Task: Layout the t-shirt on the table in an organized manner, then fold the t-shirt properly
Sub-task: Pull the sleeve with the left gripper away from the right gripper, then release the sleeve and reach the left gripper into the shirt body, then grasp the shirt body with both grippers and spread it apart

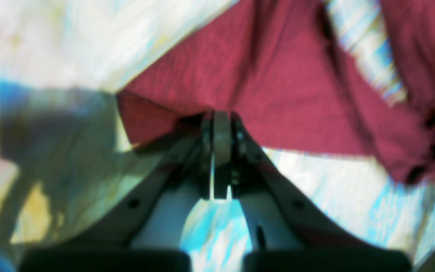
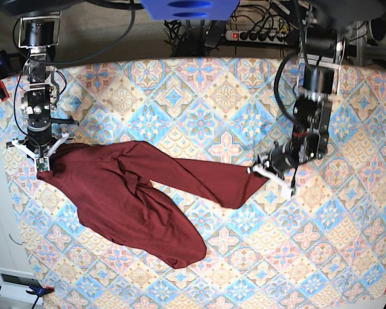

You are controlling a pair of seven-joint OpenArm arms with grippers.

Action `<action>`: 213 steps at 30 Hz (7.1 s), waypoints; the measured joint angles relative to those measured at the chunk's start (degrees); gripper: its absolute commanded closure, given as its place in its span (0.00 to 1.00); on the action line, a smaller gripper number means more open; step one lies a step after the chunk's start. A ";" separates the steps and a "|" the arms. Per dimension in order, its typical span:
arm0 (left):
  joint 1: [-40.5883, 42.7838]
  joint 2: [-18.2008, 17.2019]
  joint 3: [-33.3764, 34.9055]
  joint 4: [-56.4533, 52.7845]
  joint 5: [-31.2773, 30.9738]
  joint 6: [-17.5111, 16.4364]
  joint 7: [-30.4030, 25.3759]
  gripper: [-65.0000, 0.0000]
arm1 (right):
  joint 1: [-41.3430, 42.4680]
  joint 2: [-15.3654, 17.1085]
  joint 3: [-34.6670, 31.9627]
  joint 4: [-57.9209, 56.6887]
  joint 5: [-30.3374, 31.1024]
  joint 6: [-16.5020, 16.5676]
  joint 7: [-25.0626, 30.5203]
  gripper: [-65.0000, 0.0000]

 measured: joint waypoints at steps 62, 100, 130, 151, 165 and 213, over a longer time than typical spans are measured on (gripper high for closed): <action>49.88 -18.67 -18.69 42.88 -4.48 -0.22 2.51 0.63 | -4.90 -0.31 17.68 -7.69 0.07 0.22 -0.39 0.97; -16.35 21.57 1.90 -15.37 -0.52 -0.37 -4.94 0.62 | -8.48 -4.46 -0.61 14.08 0.02 0.42 -0.31 0.61; -21.14 27.63 6.69 -34.75 -10.38 0.52 -21.24 0.63 | -5.18 2.73 -19.71 19.82 -0.13 0.61 -1.09 0.61; -12.94 20.59 6.60 -20.87 -12.26 0.63 -16.15 0.63 | 20.33 -4.04 -36.68 -7.43 0.15 10.56 0.26 0.61; -13.00 20.37 6.58 -20.87 -12.15 0.66 -16.37 0.63 | 20.74 -3.65 -36.63 -16.41 0.09 9.73 4.00 0.74; -12.28 14.60 25.44 -16.28 -12.17 0.37 -16.22 1.00 | -1.11 0.90 -21.24 17.35 -0.94 19.98 -1.18 0.76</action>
